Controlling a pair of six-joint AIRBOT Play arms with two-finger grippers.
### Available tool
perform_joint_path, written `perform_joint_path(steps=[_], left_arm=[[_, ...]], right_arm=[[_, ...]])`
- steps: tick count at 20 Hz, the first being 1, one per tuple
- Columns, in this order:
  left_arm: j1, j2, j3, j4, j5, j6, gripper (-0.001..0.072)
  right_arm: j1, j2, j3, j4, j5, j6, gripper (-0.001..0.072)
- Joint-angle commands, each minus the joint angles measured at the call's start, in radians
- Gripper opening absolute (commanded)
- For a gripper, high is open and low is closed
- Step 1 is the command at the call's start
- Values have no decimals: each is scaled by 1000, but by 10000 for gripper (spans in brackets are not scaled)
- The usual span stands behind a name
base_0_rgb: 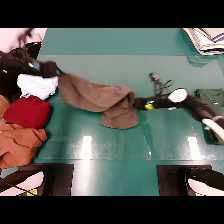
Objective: Fold the shirts.
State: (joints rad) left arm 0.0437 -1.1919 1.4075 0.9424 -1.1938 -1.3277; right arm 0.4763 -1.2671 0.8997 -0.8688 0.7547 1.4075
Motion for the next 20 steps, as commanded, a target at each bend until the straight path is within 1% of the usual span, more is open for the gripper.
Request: perform_joint_path(steps=[1,4,6,8,12,14,17,20], left_arm=[[0,50,218,-2,3,0,23],[0,98,374,-9,5,0,23],[1,126,448,-9,5,0,23],[1,150,511,-15,6,0,23],[1,181,649,-67,22,-9,23],[1,213,689,-108,86,-8,23],[1,297,690,-169,226,-7,23],[0,376,690,-203,321,-7,22]], right_arm=[[-167,213,17,-209,87,78,12],[-318,347,103,-268,168,77,12],[-384,420,187,-308,185,76,12],[-428,479,278,-339,198,73,12],[-478,559,470,-340,219,34,12],[-498,582,561,-340,224,19,13],[-529,606,687,-339,236,-11,12],[-575,592,819,-339,297,-29,12]])
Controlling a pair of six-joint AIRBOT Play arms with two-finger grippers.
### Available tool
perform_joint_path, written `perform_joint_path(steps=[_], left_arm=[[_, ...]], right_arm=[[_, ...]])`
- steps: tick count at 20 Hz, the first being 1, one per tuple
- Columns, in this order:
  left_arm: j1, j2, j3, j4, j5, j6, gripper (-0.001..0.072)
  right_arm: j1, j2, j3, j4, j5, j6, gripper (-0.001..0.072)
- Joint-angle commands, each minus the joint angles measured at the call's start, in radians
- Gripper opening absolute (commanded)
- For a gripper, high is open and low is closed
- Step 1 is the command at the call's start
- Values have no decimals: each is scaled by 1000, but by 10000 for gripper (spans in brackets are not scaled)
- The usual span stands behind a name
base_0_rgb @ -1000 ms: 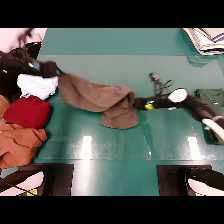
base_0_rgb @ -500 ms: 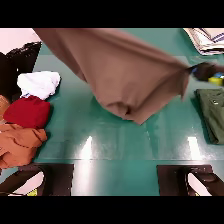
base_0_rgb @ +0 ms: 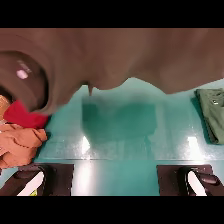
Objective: Fold the shirts.
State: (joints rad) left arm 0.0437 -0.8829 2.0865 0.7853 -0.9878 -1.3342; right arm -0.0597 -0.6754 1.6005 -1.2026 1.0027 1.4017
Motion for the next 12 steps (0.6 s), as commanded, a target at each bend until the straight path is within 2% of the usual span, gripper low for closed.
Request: perform_joint_path(steps=[1,4,6,8,12], left_arm=[[1,85,11,-45,135,4,22],[1,86,11,58,135,18,22],[1,47,-30,196,71,-70,22],[1,-27,-119,263,-30,-126,22],[0,-280,-299,253,-336,-132,23]], right_arm=[[-60,-18,169,-5,85,-24,12],[-119,-121,334,-2,235,-24,12],[-120,-223,417,0,340,-23,12],[-68,-344,457,4,433,-22,12],[108,-575,307,-10,499,-23,12]])
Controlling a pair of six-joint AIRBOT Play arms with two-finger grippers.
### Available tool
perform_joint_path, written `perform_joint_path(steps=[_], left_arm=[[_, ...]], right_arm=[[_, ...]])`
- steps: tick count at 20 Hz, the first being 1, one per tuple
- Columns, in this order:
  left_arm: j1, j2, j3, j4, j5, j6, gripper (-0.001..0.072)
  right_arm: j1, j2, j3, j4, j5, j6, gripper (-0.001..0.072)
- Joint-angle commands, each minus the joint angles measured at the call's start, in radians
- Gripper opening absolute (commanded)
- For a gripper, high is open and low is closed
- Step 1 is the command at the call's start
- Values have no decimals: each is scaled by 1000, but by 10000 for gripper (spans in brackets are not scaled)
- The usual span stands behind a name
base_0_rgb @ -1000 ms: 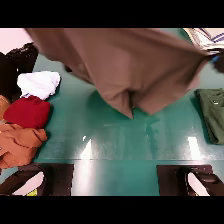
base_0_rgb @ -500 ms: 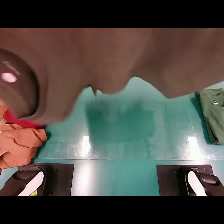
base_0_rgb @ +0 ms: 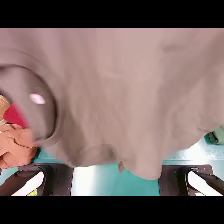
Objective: Fold the shirts.
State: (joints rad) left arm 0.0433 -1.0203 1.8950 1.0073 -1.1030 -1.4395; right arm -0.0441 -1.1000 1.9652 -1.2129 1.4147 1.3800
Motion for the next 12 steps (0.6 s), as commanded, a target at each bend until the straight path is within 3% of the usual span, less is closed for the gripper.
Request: perform_joint_path(steps=[1,3,5,12], left_arm=[[1,-218,-154,34,-279,-19,23],[1,-354,-246,34,-308,3,23],[1,-475,-301,37,-248,9,23],[0,-636,-301,22,211,34,23]], right_arm=[[128,-210,-104,-12,90,-1,12],[184,-329,-188,-74,71,-1,12],[212,-436,-244,-118,9,-1,13],[212,-703,-93,-119,-165,2,13]])
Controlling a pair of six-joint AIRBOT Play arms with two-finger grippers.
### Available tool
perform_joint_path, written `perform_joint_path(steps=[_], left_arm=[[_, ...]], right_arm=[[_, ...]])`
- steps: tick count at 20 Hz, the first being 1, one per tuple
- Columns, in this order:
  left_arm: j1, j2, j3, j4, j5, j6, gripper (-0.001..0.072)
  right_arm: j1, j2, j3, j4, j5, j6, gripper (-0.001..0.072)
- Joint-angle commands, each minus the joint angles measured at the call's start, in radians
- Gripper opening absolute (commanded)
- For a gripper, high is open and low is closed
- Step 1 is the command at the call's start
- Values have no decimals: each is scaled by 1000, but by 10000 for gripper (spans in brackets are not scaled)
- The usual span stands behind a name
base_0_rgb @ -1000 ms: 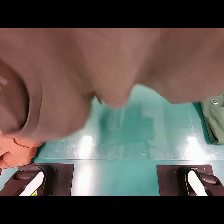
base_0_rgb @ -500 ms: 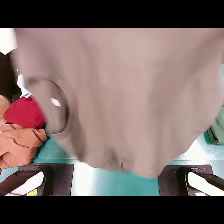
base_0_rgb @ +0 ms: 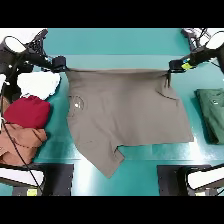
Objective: Fold the shirts.
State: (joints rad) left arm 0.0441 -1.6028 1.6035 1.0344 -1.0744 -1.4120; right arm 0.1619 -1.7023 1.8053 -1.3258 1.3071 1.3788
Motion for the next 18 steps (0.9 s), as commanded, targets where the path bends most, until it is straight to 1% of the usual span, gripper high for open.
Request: perform_joint_path(steps=[1,3,4,5,6,8,10,11,13,15,18], left_arm=[[-1,-61,-10,-5,204,6,23],[-1,-67,-11,3,209,6,25],[0,-67,-10,3,206,6,62],[1,-66,-10,5,195,5,308],[3,-64,-10,8,175,5,474],[25,-53,-2,13,76,2,487],[63,-27,2,27,-71,-2,487],[84,-5,-5,65,-146,-3,486],[111,68,-80,141,-235,-29,486],[116,182,-247,160,-248,-28,486],[99,406,-597,142,-198,-33,487]], right_arm=[[6,-131,101,0,-51,14,14],[6,-170,140,0,-50,39,18],[6,-180,150,12,-49,38,126],[2,-180,152,37,-50,38,339],[-4,-176,154,61,-40,38,388],[-16,-145,154,76,-2,38,386],[-36,-94,154,77,58,34,386],[-48,-61,149,77,94,29,386],[-64,31,75,78,124,15,386],[-75,138,-52,78,125,6,386],[-76,291,-262,77,89,-5,386]])
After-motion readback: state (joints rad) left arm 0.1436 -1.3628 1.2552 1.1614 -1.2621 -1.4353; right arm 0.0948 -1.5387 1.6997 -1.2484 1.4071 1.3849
